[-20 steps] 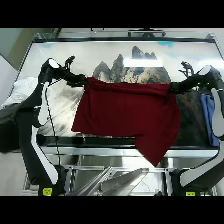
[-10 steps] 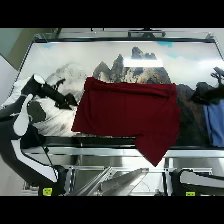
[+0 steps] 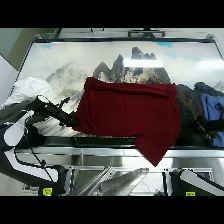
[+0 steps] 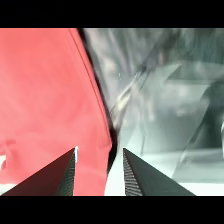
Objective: Fold the shirts.
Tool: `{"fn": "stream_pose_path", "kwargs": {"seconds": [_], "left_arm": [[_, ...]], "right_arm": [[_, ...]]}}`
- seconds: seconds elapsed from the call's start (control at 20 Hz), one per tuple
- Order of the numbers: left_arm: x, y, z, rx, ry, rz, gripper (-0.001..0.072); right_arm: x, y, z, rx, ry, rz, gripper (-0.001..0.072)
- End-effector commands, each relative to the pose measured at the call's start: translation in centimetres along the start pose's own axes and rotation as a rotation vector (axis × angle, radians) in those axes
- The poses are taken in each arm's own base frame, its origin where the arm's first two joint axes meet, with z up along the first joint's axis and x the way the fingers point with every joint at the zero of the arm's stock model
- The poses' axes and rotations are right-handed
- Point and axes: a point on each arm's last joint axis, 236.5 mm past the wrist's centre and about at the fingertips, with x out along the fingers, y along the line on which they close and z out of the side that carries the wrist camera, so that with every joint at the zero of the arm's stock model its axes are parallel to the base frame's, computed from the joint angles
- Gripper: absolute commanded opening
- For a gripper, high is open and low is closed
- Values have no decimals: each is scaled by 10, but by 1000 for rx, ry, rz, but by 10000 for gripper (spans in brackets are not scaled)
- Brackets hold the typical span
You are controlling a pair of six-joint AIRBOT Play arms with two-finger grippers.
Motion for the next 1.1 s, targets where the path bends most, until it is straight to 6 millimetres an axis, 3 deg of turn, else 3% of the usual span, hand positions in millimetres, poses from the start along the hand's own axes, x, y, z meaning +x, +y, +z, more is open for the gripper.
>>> {"fn": "stream_pose_path", "kwargs": {"seconds": [0.0, 0.05, 0.3, 0.5, 0.55, 0.6, 0.65, 0.8, 1.05], "left_arm": [[13, -21, -14, 45, 52, -53, 15], [13, -22, -14, 48, 48, -50, 15], [-6, -24, -6, 61, -30, -38, 16], [-26, -21, -5, 47, -82, -47, 17], [-31, -21, -6, 46, -95, -49, 17], [-37, -22, -7, 46, -108, -51, 17], [-45, -22, -9, 43, -122, -55, 16], [-73, -22, -15, 11, -189, -62, 16], [-125, -22, -34, -56, -333, -64, 16]], "right_arm": [[27, -4, -39, 58, 107, 41, 355], [33, -5, -47, 71, 128, 45, 394], [61, -10, -64, 137, 154, 71, 393], [93, 12, -89, 116, 278, 159, 373], [97, 18, -101, 86, 338, 165, 301], [98, 27, -111, 64, 382, 181, 128], [95, 40, -115, 42, 409, 216, 20], [74, 71, -102, -12, 372, 292, 19], [12, 82, -42, -35, 118, 258, 19]]}}
